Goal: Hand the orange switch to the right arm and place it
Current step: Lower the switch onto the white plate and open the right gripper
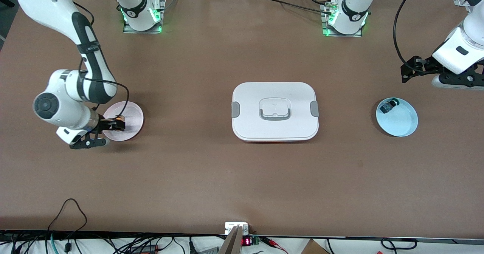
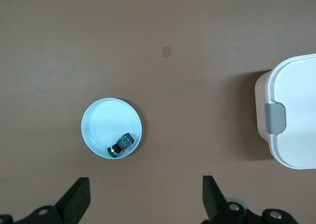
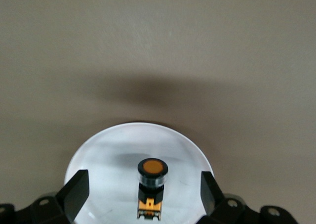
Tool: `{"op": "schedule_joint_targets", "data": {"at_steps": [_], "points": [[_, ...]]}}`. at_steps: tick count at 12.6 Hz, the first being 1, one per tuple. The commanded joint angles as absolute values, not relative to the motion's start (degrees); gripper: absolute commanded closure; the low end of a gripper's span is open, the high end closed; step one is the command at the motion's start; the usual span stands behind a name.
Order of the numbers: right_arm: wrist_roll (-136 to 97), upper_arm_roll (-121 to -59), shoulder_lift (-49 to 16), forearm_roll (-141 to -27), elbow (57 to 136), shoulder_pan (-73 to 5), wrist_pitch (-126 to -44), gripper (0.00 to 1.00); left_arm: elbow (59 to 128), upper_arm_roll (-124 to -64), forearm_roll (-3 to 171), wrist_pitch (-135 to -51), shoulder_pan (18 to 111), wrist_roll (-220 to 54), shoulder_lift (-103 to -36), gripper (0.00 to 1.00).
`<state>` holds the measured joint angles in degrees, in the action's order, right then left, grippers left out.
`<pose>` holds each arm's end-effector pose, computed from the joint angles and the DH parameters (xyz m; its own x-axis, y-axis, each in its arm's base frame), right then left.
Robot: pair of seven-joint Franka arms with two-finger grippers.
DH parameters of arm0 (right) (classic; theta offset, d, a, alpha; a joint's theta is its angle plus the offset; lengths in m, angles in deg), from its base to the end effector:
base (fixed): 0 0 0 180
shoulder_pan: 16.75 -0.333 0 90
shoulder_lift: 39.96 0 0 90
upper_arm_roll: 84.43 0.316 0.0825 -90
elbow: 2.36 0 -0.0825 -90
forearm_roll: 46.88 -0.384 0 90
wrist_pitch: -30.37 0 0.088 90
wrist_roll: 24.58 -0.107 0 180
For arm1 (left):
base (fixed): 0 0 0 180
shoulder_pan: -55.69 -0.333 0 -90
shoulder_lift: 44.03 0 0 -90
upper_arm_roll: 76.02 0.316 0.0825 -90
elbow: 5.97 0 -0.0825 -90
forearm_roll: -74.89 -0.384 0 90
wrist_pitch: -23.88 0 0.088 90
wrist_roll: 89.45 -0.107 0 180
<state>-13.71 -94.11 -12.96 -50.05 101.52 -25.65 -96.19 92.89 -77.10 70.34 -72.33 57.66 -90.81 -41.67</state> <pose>0.6414 0.0006 0.2786 0.9852 0.1553 -0.0728 0.1572 -0.9874 0.0210 0.5474 -0.0217 0.5835 0.9963 -0.0853 -0.0073 -0.0857 -0.9932 -0.0794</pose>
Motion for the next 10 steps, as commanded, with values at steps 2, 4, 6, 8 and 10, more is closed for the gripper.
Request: {"op": "schedule_joint_targets", "data": {"at_steps": [2, 4, 6, 8, 10], "points": [[-11.9, -93.8, -14.3, -50.0, 86.5, -27.4, -75.1, 0.00, 91.9, -77.1, 69.4, -71.3, 58.1, -90.3, -41.9, 0.00], [-15.6, -94.3, -19.0, -49.6, 85.9, -29.9, -71.0, 0.00, 91.9, -77.1, 69.4, -71.3, 58.1, -90.4, -42.0, 0.00], [-16.2, -93.9, -23.1, -49.8, 86.0, -30.4, -68.0, 0.00, 91.9, -77.1, 69.4, -71.3, 58.1, -90.4, -42.0, 0.00], [-16.1, -94.0, -24.2, -49.4, 85.4, -31.2, -66.6, 0.00, 91.9, -77.1, 69.4, -71.3, 58.3, -90.3, -41.9, 0.00], [-13.3, -94.4, -23.6, -50.1, 83.8, -30.2, -67.2, 0.00, 91.9, -77.1, 69.4, -71.3, 58.3, -90.2, -41.9, 0.00]]}}
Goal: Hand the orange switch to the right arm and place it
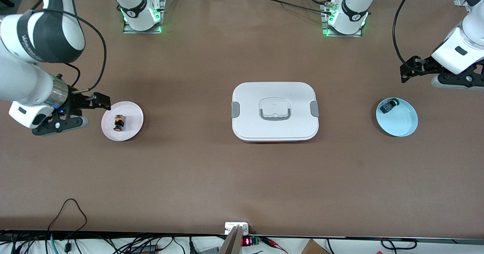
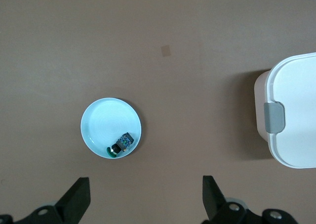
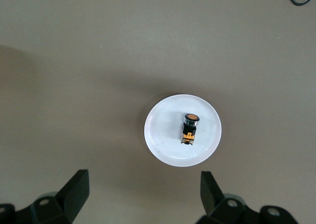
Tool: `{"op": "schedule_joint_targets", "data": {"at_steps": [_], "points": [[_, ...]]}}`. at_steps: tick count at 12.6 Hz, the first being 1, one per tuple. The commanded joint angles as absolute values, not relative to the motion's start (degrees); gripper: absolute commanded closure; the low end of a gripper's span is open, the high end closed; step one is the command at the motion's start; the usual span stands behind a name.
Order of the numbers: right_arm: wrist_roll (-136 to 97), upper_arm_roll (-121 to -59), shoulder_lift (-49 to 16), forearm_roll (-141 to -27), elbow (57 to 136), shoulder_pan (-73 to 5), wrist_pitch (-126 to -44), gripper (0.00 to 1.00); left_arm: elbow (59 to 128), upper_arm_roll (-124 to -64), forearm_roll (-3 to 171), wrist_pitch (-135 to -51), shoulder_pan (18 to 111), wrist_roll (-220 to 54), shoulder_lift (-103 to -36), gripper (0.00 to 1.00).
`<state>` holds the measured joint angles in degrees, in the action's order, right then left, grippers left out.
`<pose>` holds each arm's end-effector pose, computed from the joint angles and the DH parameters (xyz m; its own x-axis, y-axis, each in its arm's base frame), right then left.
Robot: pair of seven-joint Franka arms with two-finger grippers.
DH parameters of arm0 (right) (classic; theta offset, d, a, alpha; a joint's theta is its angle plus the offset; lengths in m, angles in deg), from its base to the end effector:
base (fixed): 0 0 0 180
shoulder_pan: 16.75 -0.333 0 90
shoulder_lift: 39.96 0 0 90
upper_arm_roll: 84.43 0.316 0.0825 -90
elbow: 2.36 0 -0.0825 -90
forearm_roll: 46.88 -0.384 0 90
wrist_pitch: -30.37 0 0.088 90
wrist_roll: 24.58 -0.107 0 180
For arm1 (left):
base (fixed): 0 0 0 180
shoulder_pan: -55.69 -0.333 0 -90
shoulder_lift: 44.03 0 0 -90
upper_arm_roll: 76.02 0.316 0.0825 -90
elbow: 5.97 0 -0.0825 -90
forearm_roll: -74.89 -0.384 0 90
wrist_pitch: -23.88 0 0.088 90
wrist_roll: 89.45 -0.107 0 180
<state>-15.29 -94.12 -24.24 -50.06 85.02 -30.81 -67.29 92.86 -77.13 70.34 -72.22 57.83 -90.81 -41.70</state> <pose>0.6314 0.0649 0.4954 0.9690 0.2306 -0.0883 0.2295 -0.9730 -0.0230 0.5473 -0.0236 0.5833 0.9960 -0.0887 -0.0092 -0.0891 -0.9928 -0.0794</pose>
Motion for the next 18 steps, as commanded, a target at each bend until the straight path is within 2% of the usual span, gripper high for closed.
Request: {"op": "schedule_joint_targets", "data": {"at_steps": [1, 4, 6, 10, 18], "points": [[-11.5, -94.4, -23.7, -50.5, 83.3, -29.8, -66.5, 0.00, 91.9, -77.1, 69.4, -71.3, 58.3, -90.2, -41.9, 0.00], [-13.1, -94.2, -27.8, -50.7, 84.3, -30.8, -61.0, 0.00, 91.9, -77.1, 69.4, -71.3, 58.3, -90.1, -41.9, 0.00], [-16.4, -93.2, -32.7, -50.0, 88.4, -30.5, -60.8, 0.00, 91.9, -77.2, 69.4, -71.2, 58.4, -90.0, -41.9, 0.00], [-18.7, -86.1, -42.7, -48.8, 97.6, -23.5, -61.6, 0.00, 91.3, -77.2, 69.4, -71.2, 58.4, -90.0, -42.0, 0.00], [-18.3, -85.7, -43.2, -47.1, 98.3, -23.3, -62.7, 0.00, 91.3, -77.3, 69.4, -71.2, 58.5, -90.0, -42.0, 0.00]]}}
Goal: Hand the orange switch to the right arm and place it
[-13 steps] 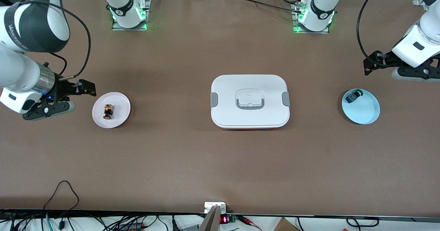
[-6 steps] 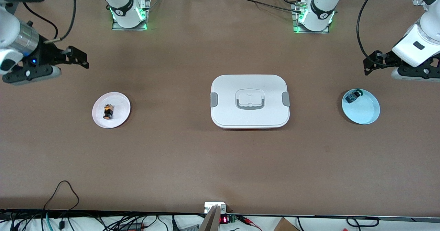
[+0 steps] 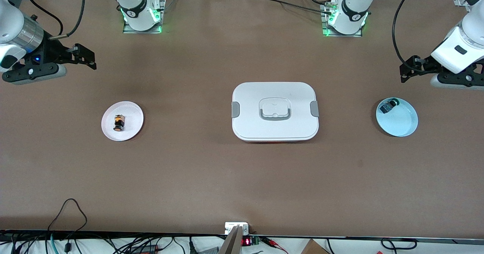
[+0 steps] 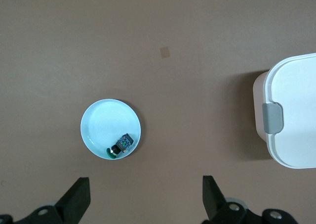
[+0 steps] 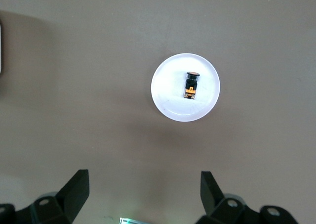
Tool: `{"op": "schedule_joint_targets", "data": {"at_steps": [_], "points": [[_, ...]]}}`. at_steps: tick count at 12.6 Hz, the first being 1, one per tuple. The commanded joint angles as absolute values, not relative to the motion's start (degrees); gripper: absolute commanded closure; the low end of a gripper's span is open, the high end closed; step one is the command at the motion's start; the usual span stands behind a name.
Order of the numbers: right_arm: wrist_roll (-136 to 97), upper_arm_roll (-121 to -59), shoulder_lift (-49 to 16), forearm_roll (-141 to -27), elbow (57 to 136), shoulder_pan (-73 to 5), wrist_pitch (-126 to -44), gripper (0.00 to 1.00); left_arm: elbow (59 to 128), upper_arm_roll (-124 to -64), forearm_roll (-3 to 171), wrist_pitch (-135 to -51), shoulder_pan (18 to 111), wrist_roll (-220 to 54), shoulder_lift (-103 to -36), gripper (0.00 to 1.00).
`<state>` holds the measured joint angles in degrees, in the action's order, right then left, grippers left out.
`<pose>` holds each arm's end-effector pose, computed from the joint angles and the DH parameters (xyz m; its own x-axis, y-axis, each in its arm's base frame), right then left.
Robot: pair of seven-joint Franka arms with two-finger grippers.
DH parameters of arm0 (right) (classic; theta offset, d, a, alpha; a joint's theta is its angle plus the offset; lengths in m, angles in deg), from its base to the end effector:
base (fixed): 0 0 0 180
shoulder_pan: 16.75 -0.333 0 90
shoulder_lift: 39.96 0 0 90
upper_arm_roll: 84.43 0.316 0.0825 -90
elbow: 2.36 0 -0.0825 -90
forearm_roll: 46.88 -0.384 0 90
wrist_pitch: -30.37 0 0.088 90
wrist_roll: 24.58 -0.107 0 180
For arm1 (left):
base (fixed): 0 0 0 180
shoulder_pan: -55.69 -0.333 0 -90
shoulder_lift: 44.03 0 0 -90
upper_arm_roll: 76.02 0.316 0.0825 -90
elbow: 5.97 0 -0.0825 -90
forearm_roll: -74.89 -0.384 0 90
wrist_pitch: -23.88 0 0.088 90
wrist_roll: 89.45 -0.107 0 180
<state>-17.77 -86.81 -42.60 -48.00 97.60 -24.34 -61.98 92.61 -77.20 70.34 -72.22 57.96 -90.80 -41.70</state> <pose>0.5353 0.0504 0.5711 0.9747 0.2073 -0.0835 0.2054 -0.9782 -0.0314 0.5475 -0.0255 0.5854 0.9957 -0.0920 -0.0048 -0.0921 -0.9926 -0.0796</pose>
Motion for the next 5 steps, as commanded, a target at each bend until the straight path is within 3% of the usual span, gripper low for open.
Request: {"op": "schedule_joint_targets", "data": {"at_steps": [1, 5], "points": [[-18.3, -85.7, -43.1, -47.1, 97.8, -23.3, -62.7, 0.00, 91.3, -77.2, 69.4, -71.2, 58.5, -90.0, -42.0, 0.00], [-17.4, -86.1, -42.1, -47.1, 96.0, -23.0, -61.8, 0.00, 91.3, -77.2, 69.4, -71.2, 58.5, -90.0, -42.0, 0.00]]}}
